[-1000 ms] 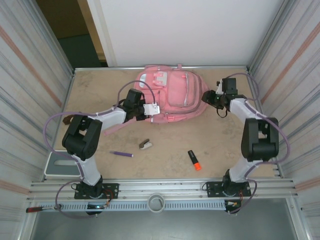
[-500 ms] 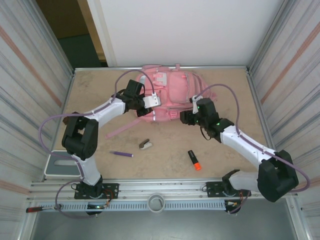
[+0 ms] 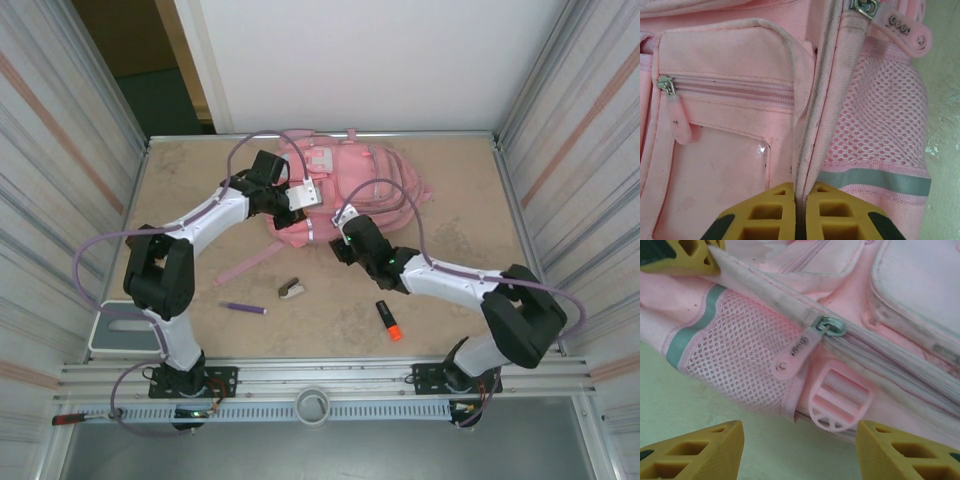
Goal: Pack books, pencil case, and school supplies into a backpack
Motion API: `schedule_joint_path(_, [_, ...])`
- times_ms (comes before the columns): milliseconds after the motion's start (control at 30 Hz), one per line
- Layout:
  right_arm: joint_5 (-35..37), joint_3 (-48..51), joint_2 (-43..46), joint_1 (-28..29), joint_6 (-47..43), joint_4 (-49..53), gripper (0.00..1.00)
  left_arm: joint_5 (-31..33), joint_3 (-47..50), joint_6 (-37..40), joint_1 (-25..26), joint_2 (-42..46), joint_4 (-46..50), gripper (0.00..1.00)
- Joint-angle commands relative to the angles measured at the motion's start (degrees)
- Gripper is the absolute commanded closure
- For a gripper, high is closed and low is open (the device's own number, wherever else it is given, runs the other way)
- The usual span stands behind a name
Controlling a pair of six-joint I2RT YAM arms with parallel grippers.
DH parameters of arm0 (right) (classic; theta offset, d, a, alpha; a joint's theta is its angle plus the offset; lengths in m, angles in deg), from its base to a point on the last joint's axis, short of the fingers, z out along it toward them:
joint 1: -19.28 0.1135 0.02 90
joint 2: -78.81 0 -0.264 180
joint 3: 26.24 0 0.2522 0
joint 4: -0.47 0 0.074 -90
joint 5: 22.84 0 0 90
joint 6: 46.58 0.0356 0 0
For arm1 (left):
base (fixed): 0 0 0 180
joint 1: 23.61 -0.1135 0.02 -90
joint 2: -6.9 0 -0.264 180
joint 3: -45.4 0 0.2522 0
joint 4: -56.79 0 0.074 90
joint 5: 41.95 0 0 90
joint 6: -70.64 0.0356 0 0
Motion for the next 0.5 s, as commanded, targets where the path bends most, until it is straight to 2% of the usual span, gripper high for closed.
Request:
schedule_joint_path(0, [7.3, -3.8, -2.9, 1.6, -6.8, -2.7, 0.41, -5.5, -2.8, -0.5, -0.3, 0.1, 1.3, 1.00])
schedule_joint_path(267, [11.7, -8.5, -9.5, 2.9, -12.4, -3.4, 0.43, -5.7, -2.6, 0.0, -0.4, -0.5, 1.4, 1.00])
schedule_joint_path(467, [13.9, -11.0, -12.7, 3.0, -15.6, -4.8, 0.53, -5.8, -2.6, -0.1, -0.6, -1.0, 1.3, 1.00])
